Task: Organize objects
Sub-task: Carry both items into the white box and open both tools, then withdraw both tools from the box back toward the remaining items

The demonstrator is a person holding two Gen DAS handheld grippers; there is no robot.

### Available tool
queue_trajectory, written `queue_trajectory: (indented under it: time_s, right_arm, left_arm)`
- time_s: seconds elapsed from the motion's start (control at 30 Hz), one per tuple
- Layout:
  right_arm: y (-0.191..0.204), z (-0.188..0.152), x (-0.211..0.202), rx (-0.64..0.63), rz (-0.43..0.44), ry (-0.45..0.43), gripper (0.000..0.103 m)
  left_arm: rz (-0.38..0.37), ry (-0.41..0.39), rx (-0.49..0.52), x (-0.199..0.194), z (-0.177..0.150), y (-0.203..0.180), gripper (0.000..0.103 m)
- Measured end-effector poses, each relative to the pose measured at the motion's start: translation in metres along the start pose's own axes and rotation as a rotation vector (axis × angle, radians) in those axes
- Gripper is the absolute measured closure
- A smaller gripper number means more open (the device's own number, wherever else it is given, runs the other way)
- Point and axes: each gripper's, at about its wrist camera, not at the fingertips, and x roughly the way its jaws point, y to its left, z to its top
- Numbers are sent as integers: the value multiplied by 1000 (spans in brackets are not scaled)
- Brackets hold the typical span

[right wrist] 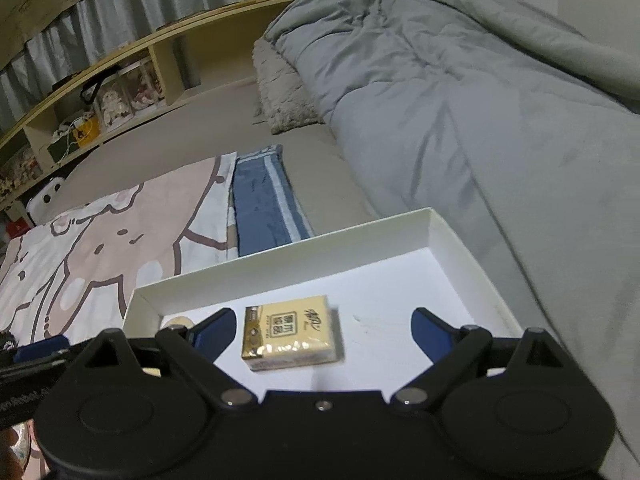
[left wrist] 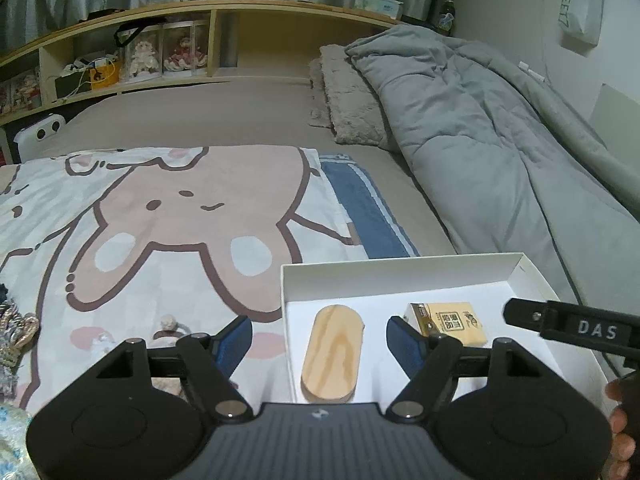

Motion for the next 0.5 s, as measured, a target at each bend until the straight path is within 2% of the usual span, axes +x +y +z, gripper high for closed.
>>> queue_trajectory:
  time_s: [0.5]
  right_arm:
    - [8,-19,-59,-42,-28,-17,6]
  left_arm:
    - [-17,-19,9,-55,-4,7,8]
